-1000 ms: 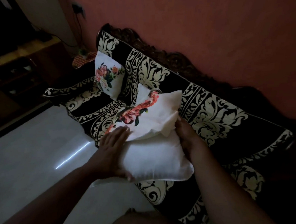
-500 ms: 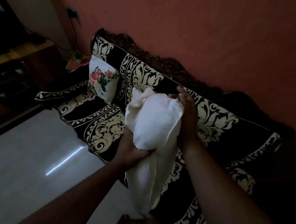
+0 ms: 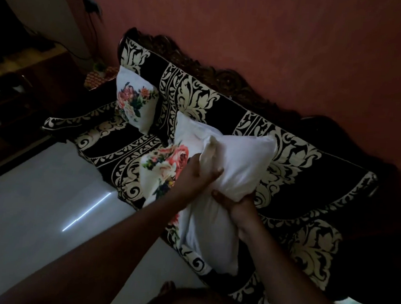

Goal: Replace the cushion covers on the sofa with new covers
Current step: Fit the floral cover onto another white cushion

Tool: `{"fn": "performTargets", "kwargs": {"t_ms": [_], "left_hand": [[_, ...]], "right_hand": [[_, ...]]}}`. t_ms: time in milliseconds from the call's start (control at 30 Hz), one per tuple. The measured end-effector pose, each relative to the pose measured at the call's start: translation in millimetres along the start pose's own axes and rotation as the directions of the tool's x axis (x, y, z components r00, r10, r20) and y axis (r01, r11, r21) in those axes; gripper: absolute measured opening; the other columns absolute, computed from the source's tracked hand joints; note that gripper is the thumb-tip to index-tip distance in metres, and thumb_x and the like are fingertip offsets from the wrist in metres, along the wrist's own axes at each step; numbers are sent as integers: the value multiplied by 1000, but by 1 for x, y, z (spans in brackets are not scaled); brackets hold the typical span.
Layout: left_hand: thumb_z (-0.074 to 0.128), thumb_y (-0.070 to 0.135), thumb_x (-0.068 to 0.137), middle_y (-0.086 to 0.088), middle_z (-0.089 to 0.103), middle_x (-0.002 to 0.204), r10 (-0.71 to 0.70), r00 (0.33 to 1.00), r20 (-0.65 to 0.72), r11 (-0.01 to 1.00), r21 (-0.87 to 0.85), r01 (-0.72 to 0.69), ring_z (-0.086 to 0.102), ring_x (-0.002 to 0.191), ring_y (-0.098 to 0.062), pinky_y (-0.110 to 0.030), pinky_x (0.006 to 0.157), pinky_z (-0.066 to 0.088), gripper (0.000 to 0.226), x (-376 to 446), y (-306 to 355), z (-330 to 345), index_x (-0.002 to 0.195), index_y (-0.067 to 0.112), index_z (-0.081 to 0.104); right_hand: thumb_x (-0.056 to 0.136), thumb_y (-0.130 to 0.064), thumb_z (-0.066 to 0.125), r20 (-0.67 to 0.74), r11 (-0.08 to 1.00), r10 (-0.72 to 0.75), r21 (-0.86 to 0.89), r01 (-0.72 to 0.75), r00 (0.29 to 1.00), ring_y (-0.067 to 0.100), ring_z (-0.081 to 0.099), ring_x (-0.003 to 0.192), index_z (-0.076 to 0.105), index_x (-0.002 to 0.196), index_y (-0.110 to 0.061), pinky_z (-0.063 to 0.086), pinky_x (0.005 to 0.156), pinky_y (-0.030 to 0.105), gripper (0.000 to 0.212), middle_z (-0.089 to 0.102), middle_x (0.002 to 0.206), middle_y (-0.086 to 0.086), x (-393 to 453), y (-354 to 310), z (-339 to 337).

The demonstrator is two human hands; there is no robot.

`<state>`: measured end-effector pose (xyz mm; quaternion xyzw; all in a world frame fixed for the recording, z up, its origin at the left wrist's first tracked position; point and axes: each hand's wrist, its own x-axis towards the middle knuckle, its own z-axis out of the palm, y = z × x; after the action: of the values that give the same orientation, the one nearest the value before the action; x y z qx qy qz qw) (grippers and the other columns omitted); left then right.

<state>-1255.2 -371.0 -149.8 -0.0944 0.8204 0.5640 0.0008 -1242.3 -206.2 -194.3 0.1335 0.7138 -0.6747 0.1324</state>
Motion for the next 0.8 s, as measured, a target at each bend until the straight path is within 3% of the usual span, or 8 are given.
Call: {"fn": "performTargets", "kwargs": {"t_ms": [133,200,333,467,567,667,733,800], "left_hand": [[72,35,89,7,68,108,71,997,-8,981,180,-69,64,96,-14,-31,80,51,42,16,18,-18,126,18,64],[72,38,87,7,68,99,-20,997,-77,979,200,35,64,90,-15,-30,75,51,36,23,25,-30,118,22,65],[68,42,92,7,61,75,-273,911,-308,960,-29,278,61,72,-15,-26,60,45,24,39,30,-60,86,20,62],[66,23,95,-3,68,83,-207,952,-227,975,31,219,60,72,-14,-25,56,40,16,44,36,-68,98,9,73],[65,20,95,-1,71,85,-115,985,-132,986,106,129,59,71,-10,-25,61,41,11,35,37,-56,94,19,76],[63,15,95,6,73,84,33,994,-105,996,80,-25,63,76,-4,-26,71,48,18,24,35,-46,85,24,74],[62,17,98,8,72,85,87,988,-130,996,45,-82,64,78,-2,-24,73,49,18,26,37,-50,87,25,73],[60,27,99,2,73,87,58,979,-198,997,-30,-65,67,81,-15,-30,72,52,16,32,45,-59,89,25,72]], "right_hand": [[55,-17,98,2,989,88,118,-87,996,21,69,108,50,138,-22,58,93,44,97,68,127,6,3,-5,-8],[55,-21,95,-34,998,37,60,-35,999,22,67,110,51,140,-25,57,94,45,96,66,129,3,0,-3,-2],[48,-37,90,-40,996,-59,-68,56,997,20,65,114,55,134,-34,54,99,49,93,67,126,-6,-9,12,2],[46,-42,93,122,990,-20,-133,37,992,18,69,109,64,126,-24,57,96,49,87,72,120,-2,-10,3,-7],[45,-37,99,287,996,61,-79,-39,956,23,69,110,67,121,-21,59,90,37,85,75,114,-2,-3,-21,-12],[34,-55,98,108,1000,-21,-4,22,994,15,67,109,63,128,-24,54,92,31,105,72,119,-7,0,-46,-1],[40,-54,96,-27,991,-101,-94,98,995,11,59,113,51,141,-20,47,98,27,116,61,129,-7,-2,-52,8],[51,-50,94,-31,964,-166,-214,156,986,12,52,115,48,144,-13,41,99,25,111,56,129,-1,-9,-55,13]]}}
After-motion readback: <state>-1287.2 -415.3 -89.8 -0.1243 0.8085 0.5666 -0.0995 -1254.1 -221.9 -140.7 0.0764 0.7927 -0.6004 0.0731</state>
